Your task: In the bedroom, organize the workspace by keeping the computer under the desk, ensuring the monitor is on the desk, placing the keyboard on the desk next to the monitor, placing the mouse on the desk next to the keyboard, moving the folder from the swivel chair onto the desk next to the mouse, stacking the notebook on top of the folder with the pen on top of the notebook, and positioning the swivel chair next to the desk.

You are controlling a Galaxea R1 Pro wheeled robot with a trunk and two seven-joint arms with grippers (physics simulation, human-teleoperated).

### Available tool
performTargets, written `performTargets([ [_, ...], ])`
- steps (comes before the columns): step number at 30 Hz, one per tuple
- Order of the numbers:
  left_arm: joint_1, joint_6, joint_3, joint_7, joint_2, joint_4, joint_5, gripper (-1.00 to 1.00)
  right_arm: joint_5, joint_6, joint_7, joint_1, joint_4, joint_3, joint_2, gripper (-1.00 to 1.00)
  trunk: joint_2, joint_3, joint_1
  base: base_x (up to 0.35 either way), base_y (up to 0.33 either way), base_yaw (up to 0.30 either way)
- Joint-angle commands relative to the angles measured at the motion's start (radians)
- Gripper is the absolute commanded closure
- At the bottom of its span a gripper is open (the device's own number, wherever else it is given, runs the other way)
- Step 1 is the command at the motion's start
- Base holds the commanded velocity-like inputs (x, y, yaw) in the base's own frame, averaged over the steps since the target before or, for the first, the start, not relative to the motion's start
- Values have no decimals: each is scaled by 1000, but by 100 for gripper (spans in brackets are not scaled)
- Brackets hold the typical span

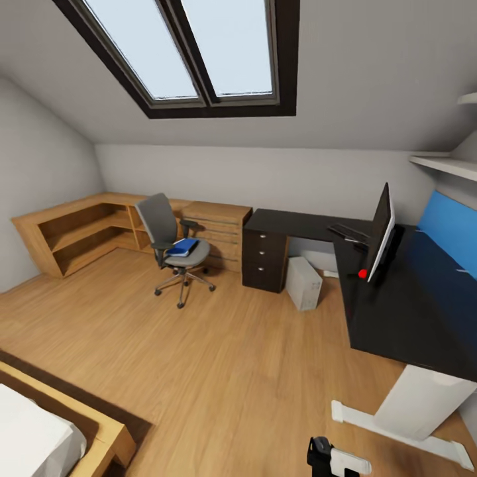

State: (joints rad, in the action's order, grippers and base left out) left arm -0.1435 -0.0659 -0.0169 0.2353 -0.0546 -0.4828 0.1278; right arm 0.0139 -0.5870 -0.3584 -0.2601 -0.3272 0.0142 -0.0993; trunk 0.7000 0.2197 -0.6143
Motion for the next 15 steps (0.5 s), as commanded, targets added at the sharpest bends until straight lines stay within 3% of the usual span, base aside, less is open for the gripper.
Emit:
performTargets([
  [1,-1,-6,-4,2,0,1,11,-100,2,-5,1,-1,0,1,-1,100,1,0,-1,232,1,50],
  [15,-1,-6,-8,2,1,1,12,-100,0,-46,6,-1,5,1,-1,100,1,-22,-1,311,0,8],
])
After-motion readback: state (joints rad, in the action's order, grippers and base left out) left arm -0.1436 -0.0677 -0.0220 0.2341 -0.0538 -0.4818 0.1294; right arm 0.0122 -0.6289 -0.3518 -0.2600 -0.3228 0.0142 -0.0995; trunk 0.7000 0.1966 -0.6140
